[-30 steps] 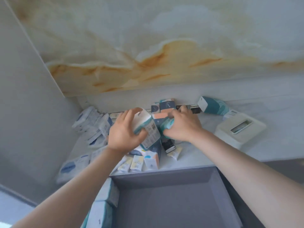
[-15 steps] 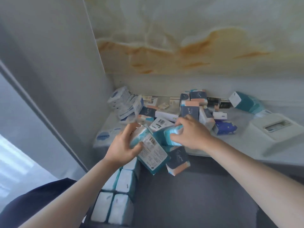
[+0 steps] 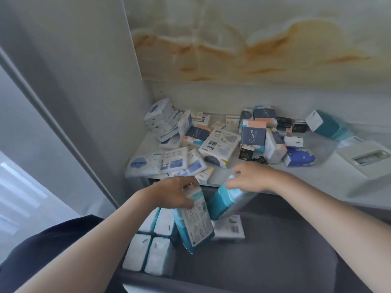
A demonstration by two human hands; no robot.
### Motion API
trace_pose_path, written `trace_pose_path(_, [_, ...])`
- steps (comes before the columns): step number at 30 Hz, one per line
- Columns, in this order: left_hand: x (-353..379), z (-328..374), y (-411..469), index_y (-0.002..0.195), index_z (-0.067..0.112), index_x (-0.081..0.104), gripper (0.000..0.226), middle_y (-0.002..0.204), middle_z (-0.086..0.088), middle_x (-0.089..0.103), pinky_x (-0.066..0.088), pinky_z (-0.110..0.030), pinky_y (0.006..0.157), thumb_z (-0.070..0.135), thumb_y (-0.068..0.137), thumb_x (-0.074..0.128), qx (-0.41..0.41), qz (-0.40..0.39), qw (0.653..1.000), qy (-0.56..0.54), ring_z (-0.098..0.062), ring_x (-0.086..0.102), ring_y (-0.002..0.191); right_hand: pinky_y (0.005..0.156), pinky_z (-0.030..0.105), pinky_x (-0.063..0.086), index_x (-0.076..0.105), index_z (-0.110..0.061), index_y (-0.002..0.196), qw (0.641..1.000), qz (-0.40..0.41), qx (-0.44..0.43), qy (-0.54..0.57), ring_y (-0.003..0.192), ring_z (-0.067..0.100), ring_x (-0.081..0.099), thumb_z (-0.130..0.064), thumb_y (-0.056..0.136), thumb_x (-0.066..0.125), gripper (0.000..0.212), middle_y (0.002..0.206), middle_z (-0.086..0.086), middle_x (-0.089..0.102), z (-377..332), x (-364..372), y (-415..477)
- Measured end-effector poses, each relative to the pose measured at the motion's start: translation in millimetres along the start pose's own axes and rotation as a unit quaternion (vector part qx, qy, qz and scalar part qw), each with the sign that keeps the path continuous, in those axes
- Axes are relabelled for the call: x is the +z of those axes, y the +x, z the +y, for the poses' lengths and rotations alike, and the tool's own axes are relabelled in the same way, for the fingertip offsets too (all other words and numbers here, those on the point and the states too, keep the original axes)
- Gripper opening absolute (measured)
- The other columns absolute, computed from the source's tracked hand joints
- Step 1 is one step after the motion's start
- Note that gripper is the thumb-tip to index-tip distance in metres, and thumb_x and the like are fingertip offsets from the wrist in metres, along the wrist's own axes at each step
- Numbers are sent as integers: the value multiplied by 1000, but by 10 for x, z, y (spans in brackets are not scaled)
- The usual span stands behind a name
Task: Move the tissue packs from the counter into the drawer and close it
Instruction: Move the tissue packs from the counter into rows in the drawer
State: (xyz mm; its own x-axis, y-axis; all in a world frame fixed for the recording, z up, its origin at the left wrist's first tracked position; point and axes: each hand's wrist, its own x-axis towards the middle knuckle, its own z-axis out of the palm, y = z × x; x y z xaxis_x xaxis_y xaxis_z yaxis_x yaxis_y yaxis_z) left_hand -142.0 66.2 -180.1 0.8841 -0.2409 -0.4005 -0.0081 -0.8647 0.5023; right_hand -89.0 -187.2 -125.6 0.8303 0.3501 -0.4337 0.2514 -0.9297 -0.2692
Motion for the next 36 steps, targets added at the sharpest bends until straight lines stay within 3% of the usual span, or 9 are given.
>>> trace_pose_path(5, [428,-72,159,128,35,45,65,119,5,56,51,-34,82,48,70,73,-17,41,992,118,-19,56,99,70,30,43,62,-16,109,990,-126,59,-10,97,24,60,-66,72,45,64,112,6,61,15,540,208])
trace_pose_path(9, [674,-133,313,132,29,41,68,123,0,49,45,-31,72,48,75,72,-31,93,987,129,-23,57,101,71,36,55,54,-17,132,975,-172,132,39,89,33,61,-59,85,48,63,126,10,53,2,693,276])
trace_pose_path(13, [820,-172,443,131,24,39,68,126,-4,49,45,-33,70,53,79,70,-85,150,972,161,-26,58,106,71,36,55,51,-16,138,973,-170,148,50,84,35,60,-56,91,43,62,131,16,53,-47,720,316])
trace_pose_path(16, [906,-229,507,136,22,33,72,133,-7,40,50,-37,82,56,82,68,-104,150,956,227,-27,49,118,56,28,37,50,-13,141,981,-148,120,35,76,23,49,-50,99,35,57,126,12,54,-57,773,349])
trace_pose_path(18, [899,-270,533,139,25,31,72,136,-6,37,50,-38,86,53,83,67,-70,144,959,233,-27,45,122,52,27,32,53,-11,137,983,-137,116,41,72,22,47,-46,100,32,55,111,9,51,-55,823,383])
trace_pose_path(21, [885,-323,535,142,31,38,67,135,-2,37,45,-38,94,52,84,65,-2,74,963,259,-24,41,125,58,30,39,53,-9,135,975,-137,145,99,75,22,50,-46,101,34,54,123,14,54,-80,891,453])
trace_pose_path(26, [905,-349,545,148,33,33,63,142,-4,34,44,-37,97,26,92,63,-27,68,957,280,-25,38,128,75,54,49,42,-22,145,927,-178,229,237,120,44,51,-56,96,36,60,144,18,43,-119,1043,538])
trace_pose_path(30, [858,-395,430,152,33,24,80,153,-1,28,37,-37,108,6,87,61,1,48,971,233,-23,34,137,70,41,59,58,-11,125,885,-320,244,235,91,43,72,-61,87,30,69,113,23,65,-167,1061,568])
trace_pose_path(36, [847,-480,116,138,30,43,61,139,2,45,42,-38,103,0,85,46,9,23,990,138,-20,42,128,67,38,60,55,-20,135,802,-388,215,399,90,46,70,-70,94,23,71,121,21,64,-301,1464,596])
